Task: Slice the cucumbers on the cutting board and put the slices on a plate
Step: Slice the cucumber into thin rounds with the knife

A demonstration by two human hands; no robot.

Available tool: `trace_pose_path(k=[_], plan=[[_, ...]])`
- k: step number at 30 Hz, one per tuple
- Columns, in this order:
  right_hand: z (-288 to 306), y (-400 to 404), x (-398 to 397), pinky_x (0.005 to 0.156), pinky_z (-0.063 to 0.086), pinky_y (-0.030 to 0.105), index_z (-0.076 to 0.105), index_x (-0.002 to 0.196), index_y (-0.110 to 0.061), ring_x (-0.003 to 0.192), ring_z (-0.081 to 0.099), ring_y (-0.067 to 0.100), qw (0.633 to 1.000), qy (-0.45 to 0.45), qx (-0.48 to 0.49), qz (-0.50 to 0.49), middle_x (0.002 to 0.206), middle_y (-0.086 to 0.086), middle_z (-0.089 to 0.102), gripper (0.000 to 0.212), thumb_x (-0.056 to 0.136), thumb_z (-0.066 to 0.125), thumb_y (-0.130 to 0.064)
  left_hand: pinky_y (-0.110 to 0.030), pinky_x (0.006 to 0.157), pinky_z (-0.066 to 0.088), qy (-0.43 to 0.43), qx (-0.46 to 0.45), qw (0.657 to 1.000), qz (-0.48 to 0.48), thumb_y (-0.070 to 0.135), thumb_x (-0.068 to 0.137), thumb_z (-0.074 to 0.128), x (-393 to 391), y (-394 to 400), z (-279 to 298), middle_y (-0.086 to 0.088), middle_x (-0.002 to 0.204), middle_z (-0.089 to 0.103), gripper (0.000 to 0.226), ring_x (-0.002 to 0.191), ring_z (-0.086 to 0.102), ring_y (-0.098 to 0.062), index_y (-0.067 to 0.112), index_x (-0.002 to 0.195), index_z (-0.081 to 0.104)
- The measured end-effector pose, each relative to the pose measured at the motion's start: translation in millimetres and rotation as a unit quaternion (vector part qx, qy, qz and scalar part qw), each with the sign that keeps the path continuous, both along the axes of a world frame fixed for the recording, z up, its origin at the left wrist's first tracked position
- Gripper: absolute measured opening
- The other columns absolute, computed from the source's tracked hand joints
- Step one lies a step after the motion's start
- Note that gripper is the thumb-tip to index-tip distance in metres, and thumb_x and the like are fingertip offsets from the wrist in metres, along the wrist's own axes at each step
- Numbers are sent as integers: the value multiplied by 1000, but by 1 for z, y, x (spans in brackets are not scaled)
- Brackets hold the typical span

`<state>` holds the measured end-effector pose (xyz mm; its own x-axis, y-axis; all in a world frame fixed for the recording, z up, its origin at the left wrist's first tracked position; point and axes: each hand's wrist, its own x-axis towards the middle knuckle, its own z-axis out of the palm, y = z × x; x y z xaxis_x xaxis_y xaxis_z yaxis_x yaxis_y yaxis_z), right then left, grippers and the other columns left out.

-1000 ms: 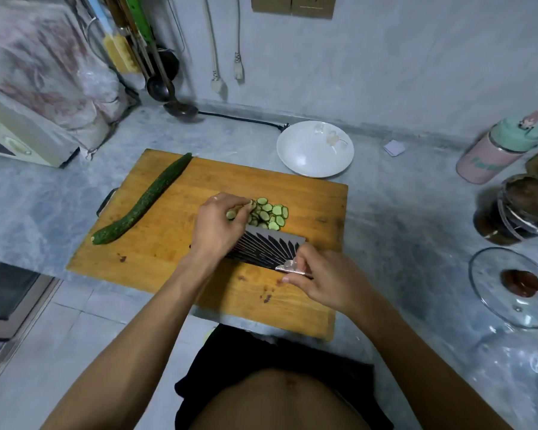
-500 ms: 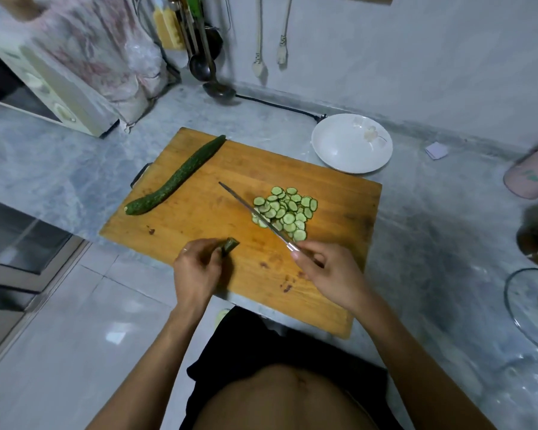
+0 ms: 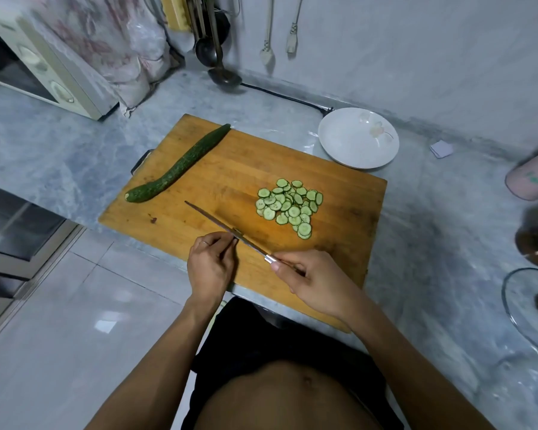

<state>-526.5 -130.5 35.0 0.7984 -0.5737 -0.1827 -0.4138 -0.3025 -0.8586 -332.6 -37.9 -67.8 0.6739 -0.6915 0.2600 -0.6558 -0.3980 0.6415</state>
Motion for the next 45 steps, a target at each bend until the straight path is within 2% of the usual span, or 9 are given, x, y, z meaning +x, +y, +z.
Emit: trace_pose_path(k=[13,19,21,24,26,33,38,43,45], plan=[[6,6,5,50,30,28,69,87,-18,51,38,7,1000,5,-12,24,56,-5,40,29,104,50,-33,-29,69,47,-15,35,999,29,8,82,70,-5,-2,6,-7,97,72,15,94,61,-28,9,95,77],[10,5,17,50,33,30,54,56,-60,49,37,9,999,11,32,7,56,-4,42,54,104,50,-36,-28,66,46,-22,38,999,28,9,83,71,-3,-4,5,-3,98,72,13,93,61,-26,10,95,77],[4,3,22,50,32,30,59,60,-56,50,37,8,999,11,30,2,56,-6,41,49,104,49,-36,-28,65,48,-26,33,999,24,10,84,70,-2,-4,3,-2,99,72,14,93,60,-25,10,96,77],[-10,4,29,54,44,32,71,84,-24,57,51,14,1000,14,12,-5,62,-1,57,32,103,49,-38,-27,63,44,-39,29,999,23,8,82,73,-3,-4,3,-5,96,72,13,91,59,-26,9,94,77],[-18,5,31,71,57,47,70,103,-11,83,67,29,999,27,-12,-12,89,15,72,44,100,46,-47,-27,62,45,-41,32,998,22,7,81,74,-3,-4,5,-5,95,72,12,90,60,-26,9,93,78],[-22,-1,25,68,56,50,69,113,-20,75,66,27,999,26,-40,-12,82,10,72,50,95,42,-57,-31,68,52,6,24,999,25,11,86,71,-3,-4,9,-3,98,73,12,93,60,-24,9,95,77],[-16,-9,10,59,44,27,69,125,-26,61,54,3,997,40,-62,-11,70,-11,63,36,99,53,-46,-29,85,50,38,15,999,-1,17,90,66,7,-5,11,-2,104,72,18,99,62,-21,12,105,75],[-10,-24,-10,50,34,18,62,136,-24,52,52,2,985,74,-155,1,84,-8,72,45,96,59,-46,-25,84,46,26,-138,982,125,15,93,60,5,3,45,-6,100,67,18,95,59,-16,9,105,73],[-11,-26,-14,51,32,18,61,137,-24,53,48,0,976,92,-195,16,86,-3,74,46,96,60,-46,-24,82,44,-42,-163,984,50,8,89,61,1,0,59,-7,97,65,15,93,58,-18,6,99,73]])
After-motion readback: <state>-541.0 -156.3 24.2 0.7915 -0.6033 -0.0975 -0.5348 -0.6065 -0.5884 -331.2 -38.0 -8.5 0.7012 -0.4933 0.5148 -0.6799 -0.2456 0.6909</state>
